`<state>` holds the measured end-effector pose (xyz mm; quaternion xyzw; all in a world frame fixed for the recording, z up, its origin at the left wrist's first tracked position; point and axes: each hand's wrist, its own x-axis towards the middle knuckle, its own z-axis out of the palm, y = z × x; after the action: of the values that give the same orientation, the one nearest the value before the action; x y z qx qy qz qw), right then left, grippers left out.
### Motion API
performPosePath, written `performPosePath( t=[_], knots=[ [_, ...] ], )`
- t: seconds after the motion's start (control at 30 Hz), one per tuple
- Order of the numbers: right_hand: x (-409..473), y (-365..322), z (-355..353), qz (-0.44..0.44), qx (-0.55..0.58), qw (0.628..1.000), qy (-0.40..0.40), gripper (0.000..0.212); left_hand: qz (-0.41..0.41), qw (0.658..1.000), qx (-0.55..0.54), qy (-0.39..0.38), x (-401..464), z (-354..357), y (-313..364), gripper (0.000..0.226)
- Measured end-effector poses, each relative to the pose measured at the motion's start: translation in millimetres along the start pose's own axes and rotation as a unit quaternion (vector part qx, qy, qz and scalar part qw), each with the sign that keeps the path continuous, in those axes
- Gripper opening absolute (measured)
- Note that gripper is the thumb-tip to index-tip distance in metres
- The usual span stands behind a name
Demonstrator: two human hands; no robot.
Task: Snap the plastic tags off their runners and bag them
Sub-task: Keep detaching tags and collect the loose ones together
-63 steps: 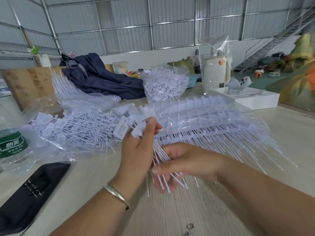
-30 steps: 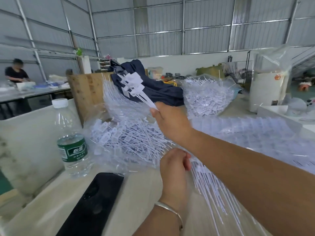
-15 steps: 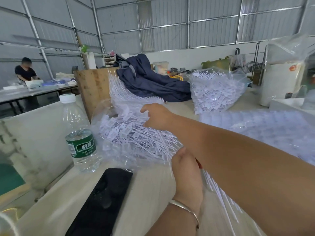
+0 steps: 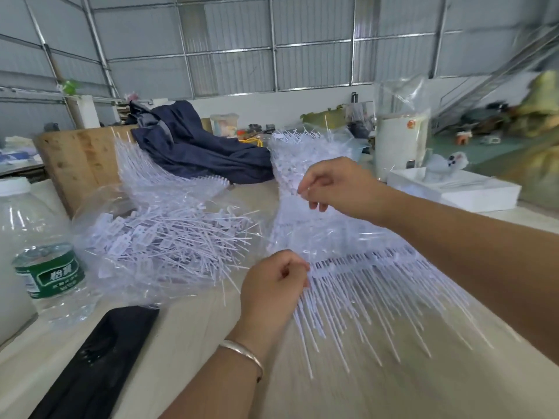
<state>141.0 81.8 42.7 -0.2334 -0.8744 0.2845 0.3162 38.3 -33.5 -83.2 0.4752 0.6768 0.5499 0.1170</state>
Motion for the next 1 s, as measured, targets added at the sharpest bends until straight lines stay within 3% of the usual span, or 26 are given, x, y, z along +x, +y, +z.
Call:
performPosePath(
  t=[0.13, 0.23, 0.37, 0.47, 0.67, 0.83, 1.0],
  knots=[
    [-52, 30, -24, 0.058, -0.018, 0.998, -0.006, 0.012, 0.045, 0.979, 0.199, -0.003, -3, 3, -1, 0.021],
    [-80, 56, -25, 0.096, -0.132, 0.986, -0.015, 0.023, 0.048, 0.964, 0.259, -0.030, -2, 5, -4, 0.016],
    [-97, 91, -10, 0.115, -0.329, 0.937, -0.012, 0.025, 0.049, 0.957, 0.285, -0.032, -5, 11, -3, 0.027],
    [-102, 113, 1, 0.098, -0.393, 0.914, -0.023, 0.030, 0.039, 0.946, 0.320, -0.038, -9, 16, 0, 0.036],
    [-106, 135, 13, 0.107, -0.437, 0.890, -0.068, 0.042, 0.121, 0.900, 0.417, -0.047, -8, 26, 4, 0.038],
    [-96, 128, 17, 0.189, -0.396, 0.889, -0.129, 0.044, 0.139, 0.868, 0.450, -0.159, 10, 37, 4, 0.053],
    [-89, 119, 13, 0.209, -0.345, 0.910, -0.098, 0.031, 0.126, 0.862, 0.449, -0.199, 19, 46, 0, 0.057]
  ],
)
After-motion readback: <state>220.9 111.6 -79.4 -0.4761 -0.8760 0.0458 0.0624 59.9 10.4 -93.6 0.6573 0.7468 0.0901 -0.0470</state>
